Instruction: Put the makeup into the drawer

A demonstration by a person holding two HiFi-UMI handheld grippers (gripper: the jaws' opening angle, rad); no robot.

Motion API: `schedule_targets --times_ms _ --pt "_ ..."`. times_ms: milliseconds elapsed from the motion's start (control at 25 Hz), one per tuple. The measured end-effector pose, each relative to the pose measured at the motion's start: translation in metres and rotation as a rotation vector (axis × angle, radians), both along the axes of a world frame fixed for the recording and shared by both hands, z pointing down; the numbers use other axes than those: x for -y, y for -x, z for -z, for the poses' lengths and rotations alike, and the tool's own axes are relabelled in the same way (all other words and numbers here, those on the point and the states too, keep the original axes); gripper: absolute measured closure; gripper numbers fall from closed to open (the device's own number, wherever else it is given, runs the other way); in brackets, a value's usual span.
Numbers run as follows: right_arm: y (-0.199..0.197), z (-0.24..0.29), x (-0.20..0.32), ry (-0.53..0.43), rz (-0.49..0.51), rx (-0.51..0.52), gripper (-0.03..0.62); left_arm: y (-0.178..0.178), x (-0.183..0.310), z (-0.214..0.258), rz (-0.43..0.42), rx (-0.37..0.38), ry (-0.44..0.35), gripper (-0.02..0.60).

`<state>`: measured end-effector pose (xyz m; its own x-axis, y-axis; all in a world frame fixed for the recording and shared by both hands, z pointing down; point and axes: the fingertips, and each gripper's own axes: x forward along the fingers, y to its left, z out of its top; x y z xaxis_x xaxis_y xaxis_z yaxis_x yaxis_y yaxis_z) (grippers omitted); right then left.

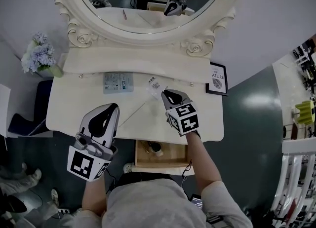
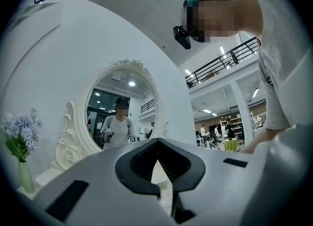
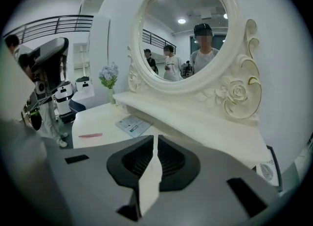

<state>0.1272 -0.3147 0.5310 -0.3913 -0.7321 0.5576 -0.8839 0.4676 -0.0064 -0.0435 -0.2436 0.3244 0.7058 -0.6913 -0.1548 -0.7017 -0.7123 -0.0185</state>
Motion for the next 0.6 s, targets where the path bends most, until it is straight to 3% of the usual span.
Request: schedule_targets --times_ms 520,600 --pt "-0.015 -0.062 0.029 0.123 -0.013 -0.043 0.566 0.003 0.005 -0.015 0.032 0.020 0.031 0.569" --pt "-0.016 -0.069 0.034 0.136 -0.020 -0.043 0.539 0.003 0.006 -0.017 0.037 0.023 0.039 0.569"
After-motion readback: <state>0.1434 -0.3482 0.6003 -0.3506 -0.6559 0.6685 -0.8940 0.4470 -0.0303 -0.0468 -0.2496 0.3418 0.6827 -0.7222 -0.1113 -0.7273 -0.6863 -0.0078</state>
